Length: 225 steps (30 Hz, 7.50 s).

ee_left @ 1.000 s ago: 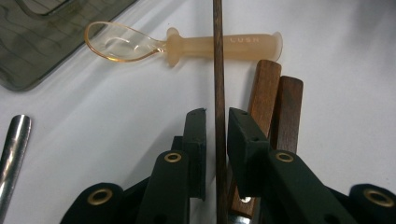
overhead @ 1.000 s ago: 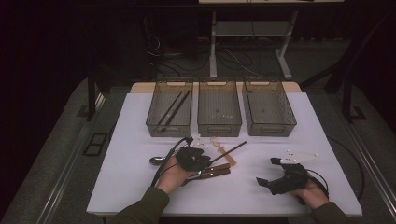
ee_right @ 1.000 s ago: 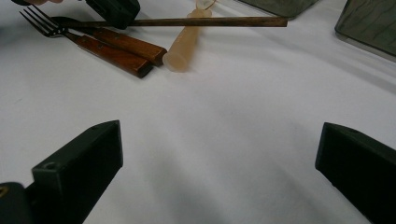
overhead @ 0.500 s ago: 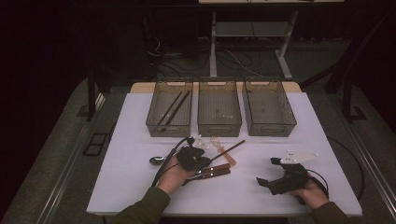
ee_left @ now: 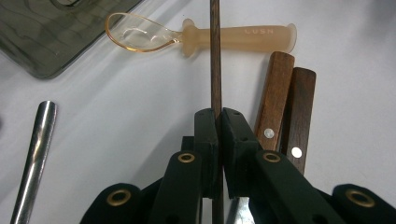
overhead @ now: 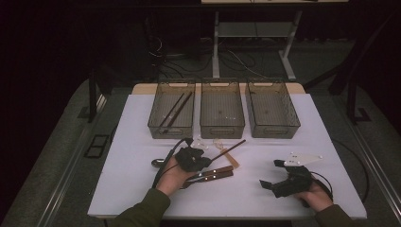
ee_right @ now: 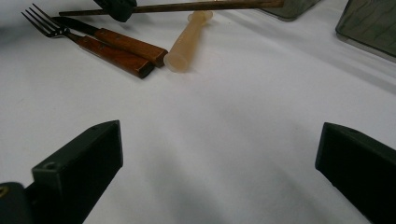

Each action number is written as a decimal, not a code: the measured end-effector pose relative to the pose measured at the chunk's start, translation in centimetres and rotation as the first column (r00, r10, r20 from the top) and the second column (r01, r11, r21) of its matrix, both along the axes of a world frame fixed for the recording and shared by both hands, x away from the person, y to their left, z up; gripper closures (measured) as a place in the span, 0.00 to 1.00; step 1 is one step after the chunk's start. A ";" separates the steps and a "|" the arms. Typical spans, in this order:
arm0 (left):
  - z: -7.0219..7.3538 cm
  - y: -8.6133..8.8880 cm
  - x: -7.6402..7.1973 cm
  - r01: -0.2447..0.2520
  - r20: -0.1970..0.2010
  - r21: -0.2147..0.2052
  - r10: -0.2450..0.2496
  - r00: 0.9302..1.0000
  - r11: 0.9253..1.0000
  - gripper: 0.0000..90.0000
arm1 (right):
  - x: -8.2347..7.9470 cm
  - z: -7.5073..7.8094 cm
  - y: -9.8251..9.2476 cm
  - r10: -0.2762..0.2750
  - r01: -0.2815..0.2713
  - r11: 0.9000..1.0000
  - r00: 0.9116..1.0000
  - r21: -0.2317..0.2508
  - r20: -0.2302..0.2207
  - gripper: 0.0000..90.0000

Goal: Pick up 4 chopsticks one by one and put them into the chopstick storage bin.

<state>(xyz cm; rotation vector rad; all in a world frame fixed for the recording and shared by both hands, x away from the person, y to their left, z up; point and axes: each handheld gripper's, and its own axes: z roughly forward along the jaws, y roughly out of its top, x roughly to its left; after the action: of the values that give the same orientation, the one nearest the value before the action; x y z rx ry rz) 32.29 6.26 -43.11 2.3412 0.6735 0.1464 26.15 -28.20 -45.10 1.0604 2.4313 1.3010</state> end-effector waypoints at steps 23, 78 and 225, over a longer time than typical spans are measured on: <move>1.8 3.2 -0.4 0.023 0.051 -0.088 -0.019 0.999 0.996 0.94 | -0.1 0.1 0.0 -0.001 0.001 1.000 1.000 0.001 -0.001 0.01; 5.3 12.5 2.8 -0.209 0.130 -0.248 0.246 0.960 0.946 0.94 | 0.1 -0.1 0.0 -0.012 0.012 1.000 1.000 -0.001 -0.009 0.01; 0.8 13.9 -2.0 -0.226 0.131 -0.190 0.253 0.958 0.955 0.16 | 0.7 0.2 -0.2 0.041 -0.041 0.999 0.999 0.011 0.010 0.01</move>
<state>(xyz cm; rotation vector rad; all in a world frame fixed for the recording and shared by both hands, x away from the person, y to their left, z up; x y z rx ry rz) 30.30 20.15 -42.30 2.0519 0.8569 0.3600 26.86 -28.40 -44.90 1.0095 2.4534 1.3307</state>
